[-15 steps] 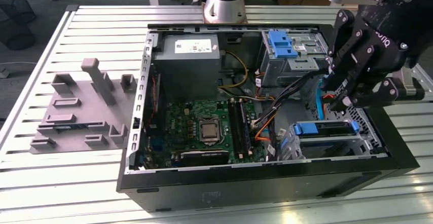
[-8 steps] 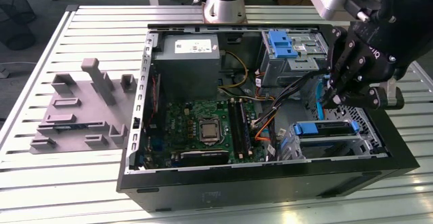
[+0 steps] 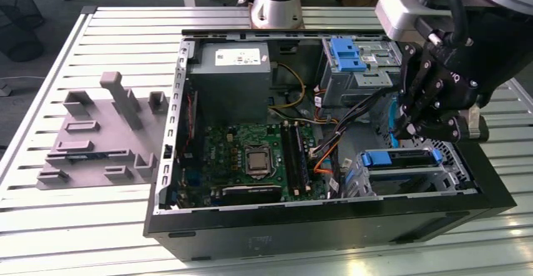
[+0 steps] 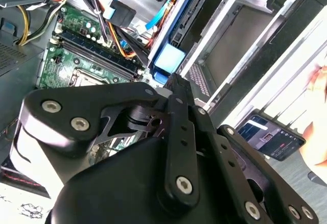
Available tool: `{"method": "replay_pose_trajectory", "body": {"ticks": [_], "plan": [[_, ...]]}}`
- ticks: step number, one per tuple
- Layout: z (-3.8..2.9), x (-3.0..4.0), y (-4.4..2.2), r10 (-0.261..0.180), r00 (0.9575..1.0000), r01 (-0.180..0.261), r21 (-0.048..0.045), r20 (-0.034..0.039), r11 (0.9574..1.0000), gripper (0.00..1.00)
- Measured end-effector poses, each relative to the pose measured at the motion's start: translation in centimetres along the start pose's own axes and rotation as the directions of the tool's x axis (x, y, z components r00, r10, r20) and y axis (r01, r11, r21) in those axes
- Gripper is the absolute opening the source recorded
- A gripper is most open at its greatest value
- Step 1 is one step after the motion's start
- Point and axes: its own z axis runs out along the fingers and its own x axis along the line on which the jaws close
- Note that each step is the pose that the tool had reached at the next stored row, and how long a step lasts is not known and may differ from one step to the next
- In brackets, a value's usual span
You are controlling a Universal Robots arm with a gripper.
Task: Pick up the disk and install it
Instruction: 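Insert the disk into the insertion slot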
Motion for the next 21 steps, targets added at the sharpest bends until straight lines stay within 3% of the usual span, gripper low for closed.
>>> {"method": "replay_pose_trajectory", "body": {"ticks": [10, 21], "plan": [[1.79, 0.02, -0.02, 0.0, 1.0, 0.0, -0.0009, 0.0, 1.0, 0.11], [2.74, 0.03, -0.03, 0.0, 1.0, 0.0, -0.0009, -0.0001, 1.0, 0.11]]}}
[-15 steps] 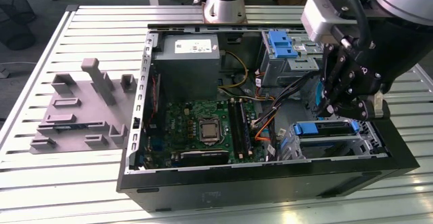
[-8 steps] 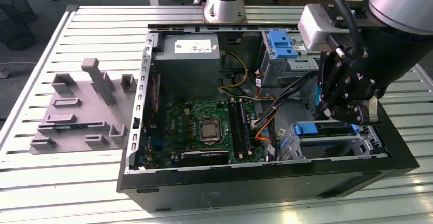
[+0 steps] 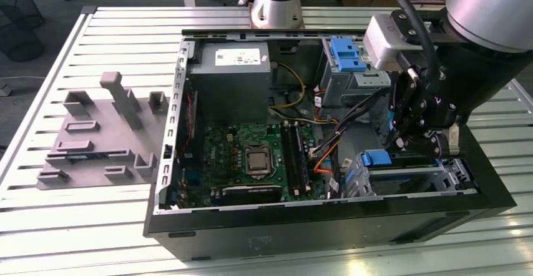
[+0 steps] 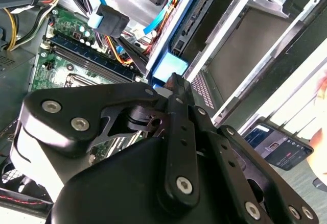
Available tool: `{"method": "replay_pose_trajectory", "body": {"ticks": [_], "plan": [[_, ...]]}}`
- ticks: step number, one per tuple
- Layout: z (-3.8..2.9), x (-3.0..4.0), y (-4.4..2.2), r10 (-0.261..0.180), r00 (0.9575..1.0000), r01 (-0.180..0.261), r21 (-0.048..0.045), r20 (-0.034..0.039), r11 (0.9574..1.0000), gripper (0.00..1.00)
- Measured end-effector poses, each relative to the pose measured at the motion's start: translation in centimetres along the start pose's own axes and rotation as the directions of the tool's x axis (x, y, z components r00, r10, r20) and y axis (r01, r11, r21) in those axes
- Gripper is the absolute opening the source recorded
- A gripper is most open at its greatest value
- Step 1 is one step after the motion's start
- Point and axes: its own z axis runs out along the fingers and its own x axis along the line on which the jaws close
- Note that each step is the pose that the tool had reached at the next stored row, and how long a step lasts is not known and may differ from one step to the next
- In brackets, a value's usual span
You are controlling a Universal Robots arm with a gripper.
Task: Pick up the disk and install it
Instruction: 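Insert the disk into the insertion slot, then insert the first disk wire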
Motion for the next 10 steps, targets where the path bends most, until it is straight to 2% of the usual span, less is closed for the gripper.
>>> {"method": "replay_pose_trajectory", "body": {"ticks": [10], "plan": [[0.09, 0.0, 0.0, 0.0, 1.0, 0.0, 0.0, 0.0002, 1.0, 0.11]]}}
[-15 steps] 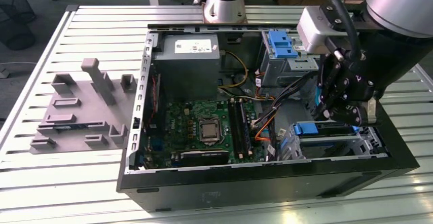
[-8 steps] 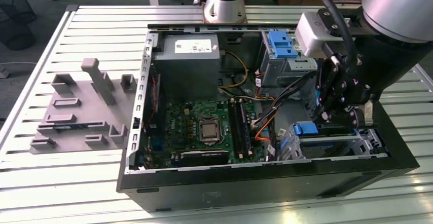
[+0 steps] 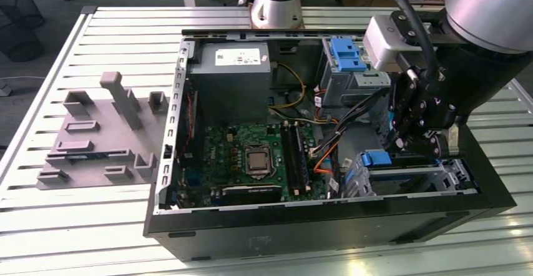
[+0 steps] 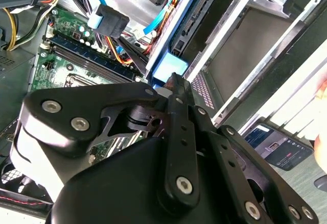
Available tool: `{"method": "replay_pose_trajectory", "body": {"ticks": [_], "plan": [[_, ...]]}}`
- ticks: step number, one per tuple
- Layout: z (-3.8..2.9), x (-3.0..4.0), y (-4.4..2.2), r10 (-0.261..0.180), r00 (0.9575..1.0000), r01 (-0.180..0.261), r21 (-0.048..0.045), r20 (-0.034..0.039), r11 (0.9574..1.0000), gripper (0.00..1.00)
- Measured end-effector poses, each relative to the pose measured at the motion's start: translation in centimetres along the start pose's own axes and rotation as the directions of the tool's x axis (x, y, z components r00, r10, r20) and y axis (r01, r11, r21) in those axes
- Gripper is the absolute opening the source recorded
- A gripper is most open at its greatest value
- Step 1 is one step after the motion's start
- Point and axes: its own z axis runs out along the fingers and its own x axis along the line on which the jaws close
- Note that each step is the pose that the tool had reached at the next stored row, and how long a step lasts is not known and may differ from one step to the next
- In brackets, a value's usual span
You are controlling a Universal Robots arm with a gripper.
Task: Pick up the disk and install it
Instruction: 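Insert the first disk wire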
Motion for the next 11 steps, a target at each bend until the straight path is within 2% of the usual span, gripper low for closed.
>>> {"method": "replay_pose_trajectory", "body": {"ticks": [4, 6, 9, 11], "plan": [[0.01, 0.0, -0.12, 0.0, 1.0, 0.0, 0.0, 0.0001, 1.0, 0.11], [0.02, -0.03, -0.79, 0.0, 1.0, 0.0, 0.0, 0.0002, 1.0, 0.11], [0.0, -0.1, -2.14, 0.0, 1.0, 0.0, 0.0, 0.0, 1.0, 0.11], [-0.01, -0.25, -2.74, 0.0, 1.0, 0.0, 0.0, 0.0, 1.0, 0.11]]}}
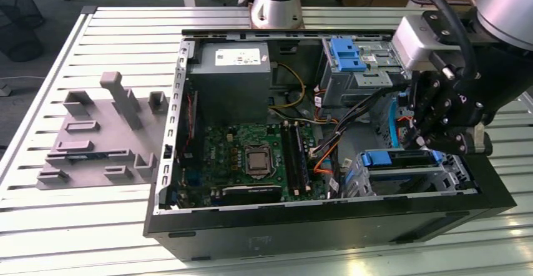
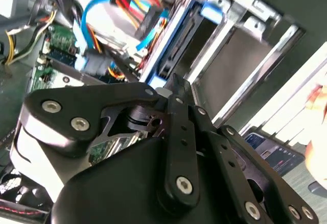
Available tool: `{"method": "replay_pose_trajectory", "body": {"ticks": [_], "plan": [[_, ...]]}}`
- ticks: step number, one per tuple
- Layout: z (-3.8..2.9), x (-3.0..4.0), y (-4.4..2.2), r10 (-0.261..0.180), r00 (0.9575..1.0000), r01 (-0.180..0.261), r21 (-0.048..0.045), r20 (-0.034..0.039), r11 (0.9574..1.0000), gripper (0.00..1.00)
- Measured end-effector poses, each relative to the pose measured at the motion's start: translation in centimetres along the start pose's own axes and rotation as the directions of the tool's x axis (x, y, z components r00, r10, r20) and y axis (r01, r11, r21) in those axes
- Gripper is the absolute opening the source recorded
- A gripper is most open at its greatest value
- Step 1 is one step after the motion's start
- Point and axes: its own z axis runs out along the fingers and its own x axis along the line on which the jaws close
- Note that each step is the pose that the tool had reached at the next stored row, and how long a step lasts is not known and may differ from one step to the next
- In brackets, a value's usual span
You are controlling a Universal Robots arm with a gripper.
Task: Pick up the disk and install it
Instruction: 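Insert the first disk wire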
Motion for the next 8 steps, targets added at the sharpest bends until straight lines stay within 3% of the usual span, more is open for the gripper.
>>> {"method": "replay_pose_trajectory", "body": {"ticks": [8], "plan": [[-0.37, -1.59, -0.24, 0.0, 1.0, 0.0, 0.0101, 0.0002, 0.9999, 0.11]]}}
